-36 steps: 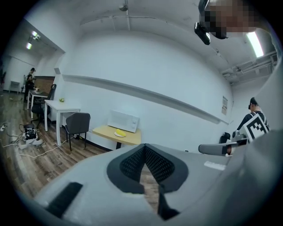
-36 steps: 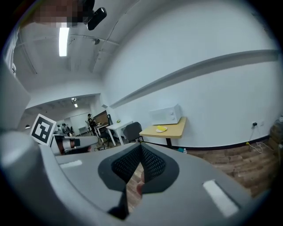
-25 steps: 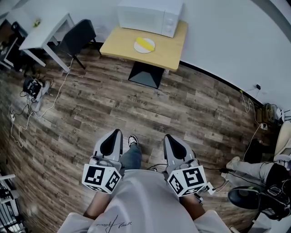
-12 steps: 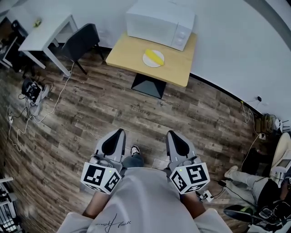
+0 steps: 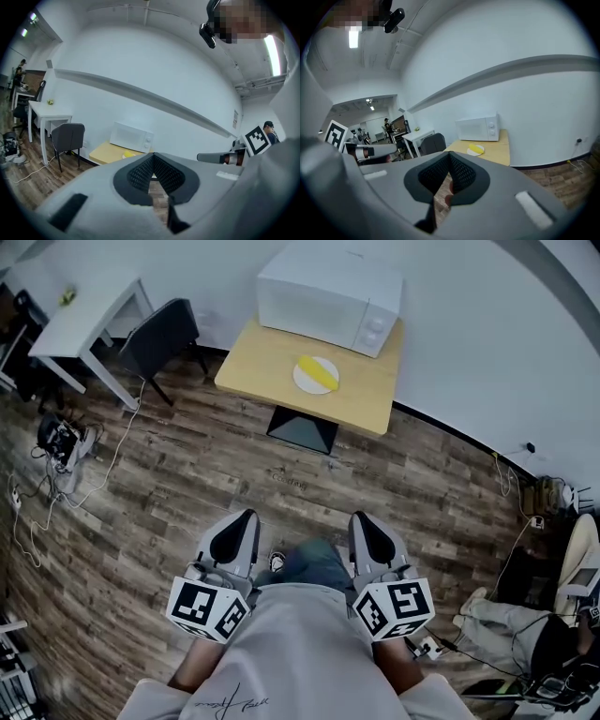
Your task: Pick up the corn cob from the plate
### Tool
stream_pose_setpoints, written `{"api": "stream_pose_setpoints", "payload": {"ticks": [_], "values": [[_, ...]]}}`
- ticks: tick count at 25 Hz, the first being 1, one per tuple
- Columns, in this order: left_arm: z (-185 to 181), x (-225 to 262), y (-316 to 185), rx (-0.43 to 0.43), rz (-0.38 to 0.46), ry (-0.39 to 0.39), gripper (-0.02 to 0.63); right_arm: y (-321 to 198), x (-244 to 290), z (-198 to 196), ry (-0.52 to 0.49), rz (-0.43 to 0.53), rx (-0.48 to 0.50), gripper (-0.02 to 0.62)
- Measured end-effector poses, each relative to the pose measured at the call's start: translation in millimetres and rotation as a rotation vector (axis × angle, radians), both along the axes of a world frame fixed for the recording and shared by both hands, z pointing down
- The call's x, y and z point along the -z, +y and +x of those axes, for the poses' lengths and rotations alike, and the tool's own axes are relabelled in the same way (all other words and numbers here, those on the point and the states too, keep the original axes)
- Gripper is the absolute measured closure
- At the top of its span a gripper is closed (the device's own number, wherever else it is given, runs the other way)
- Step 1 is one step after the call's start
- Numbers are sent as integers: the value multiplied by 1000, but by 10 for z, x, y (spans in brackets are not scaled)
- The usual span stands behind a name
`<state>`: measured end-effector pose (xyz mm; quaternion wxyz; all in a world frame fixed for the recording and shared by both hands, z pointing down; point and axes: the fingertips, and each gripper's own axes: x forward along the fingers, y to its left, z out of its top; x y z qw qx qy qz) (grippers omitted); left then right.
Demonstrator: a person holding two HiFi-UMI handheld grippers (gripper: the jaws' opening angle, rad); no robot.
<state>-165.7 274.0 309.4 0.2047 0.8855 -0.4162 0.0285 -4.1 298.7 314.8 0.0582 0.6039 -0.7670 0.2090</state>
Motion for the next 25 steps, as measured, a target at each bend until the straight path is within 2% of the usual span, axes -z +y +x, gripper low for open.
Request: {"api": "stream_pose_setpoints", "payload": {"ticks": [3,7,11,17,25], "values": [[61,-38,-104,-17,-14,1,613,-137,-55,50,32,-14,-24,586],[213,-91,-360,-45,-23,-3,612,-442,-56,145,103,17,-44,594],[301,-71,-772,-37,-20,26,612,-883,-73,207,74,40,-32,594],[478,-5,-1486,-39,19,-17,612,-1604,3,336,0,83,11,584],[672,130,-2301,-21,32,-32,612,-2371,148,495,-24,99,51,584]]}}
